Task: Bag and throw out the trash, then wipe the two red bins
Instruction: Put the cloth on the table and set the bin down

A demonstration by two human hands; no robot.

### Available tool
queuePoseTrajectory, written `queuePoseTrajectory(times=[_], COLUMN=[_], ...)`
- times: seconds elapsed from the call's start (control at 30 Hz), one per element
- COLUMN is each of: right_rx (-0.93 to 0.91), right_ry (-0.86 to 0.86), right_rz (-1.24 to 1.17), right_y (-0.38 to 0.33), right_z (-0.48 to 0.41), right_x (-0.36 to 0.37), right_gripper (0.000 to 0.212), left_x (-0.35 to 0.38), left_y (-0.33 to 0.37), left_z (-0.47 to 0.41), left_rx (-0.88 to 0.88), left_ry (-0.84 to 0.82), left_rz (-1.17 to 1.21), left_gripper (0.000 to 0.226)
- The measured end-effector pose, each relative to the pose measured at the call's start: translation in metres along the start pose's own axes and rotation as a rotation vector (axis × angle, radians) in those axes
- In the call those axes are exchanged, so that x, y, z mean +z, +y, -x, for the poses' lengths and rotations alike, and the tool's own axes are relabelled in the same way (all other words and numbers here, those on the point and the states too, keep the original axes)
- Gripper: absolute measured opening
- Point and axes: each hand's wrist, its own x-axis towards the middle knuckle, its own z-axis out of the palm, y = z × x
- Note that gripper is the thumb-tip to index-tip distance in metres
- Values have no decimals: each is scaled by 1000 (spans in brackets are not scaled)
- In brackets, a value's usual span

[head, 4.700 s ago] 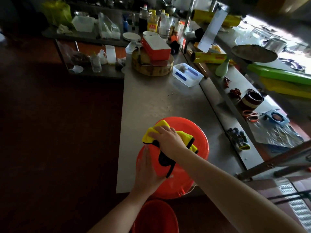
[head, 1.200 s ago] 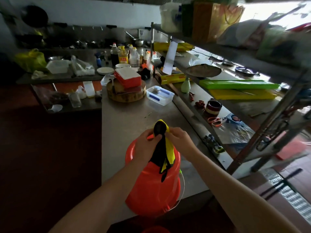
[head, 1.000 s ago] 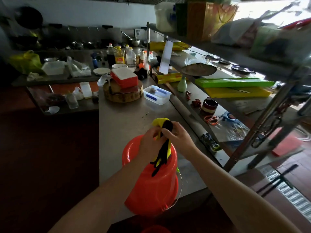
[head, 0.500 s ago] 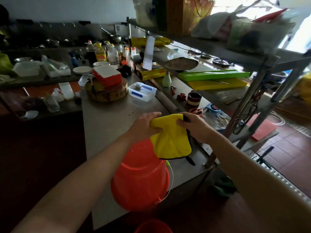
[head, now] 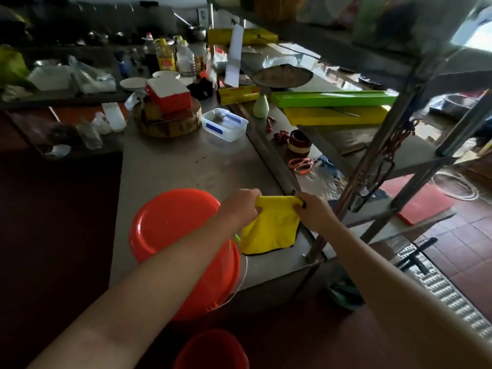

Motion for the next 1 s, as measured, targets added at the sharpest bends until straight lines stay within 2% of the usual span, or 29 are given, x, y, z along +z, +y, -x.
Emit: queuePoseTrajectory(times=[0.13, 0.23, 0.33, 0.43, 0.57, 0.67, 0.7, 0.73, 0.8, 0.83, 0.9, 1.0], right_rx=[-6, -1, -31, -25, -201, -257, -248, -233, -183, -142, -79, -61], right_ry=[-83, -134, -175, -117, 102, 133, 92, -24, -351, -466, -505, -494], right_rz=[-5, -18, 17, 11, -37, -40, 18, 127, 404, 469, 436, 389], right_y=[46, 77, 101, 110, 120, 144, 156, 169, 192, 203, 213, 203], right_z=[-16, -26, -38, -52, -47, -24, -16, -6, 22, 35, 52, 53], right_x=[17, 45, 74, 91, 106, 132, 144, 158, 185, 197, 212, 214], right_gripper=[21, 36, 45, 50, 46, 46, 48, 52, 66, 72, 74, 71], left_x=[53, 99, 141, 166, 182, 212, 228, 246, 284, 300, 321, 319], left_y=[13, 10, -4, -16, -21, -28, -31, -34, -40, -42, -46, -45], left_z=[-14, -25, -37, -42, -33, -10, -1, 11, 38, 51, 68, 73], left_rx=[-177, -273, -313, -319, -225, -74, -56, -91, -229, -283, -320, -307], left_ry=[-76, -72, -65, -26, 211, 384, 313, 146, -307, -452, -501, -407], left_rz=[6, -6, 0, -9, -80, -199, -203, -209, -227, -226, -215, -236], left_gripper=[16, 21, 24, 31, 33, 35, 39, 44, 64, 75, 81, 78])
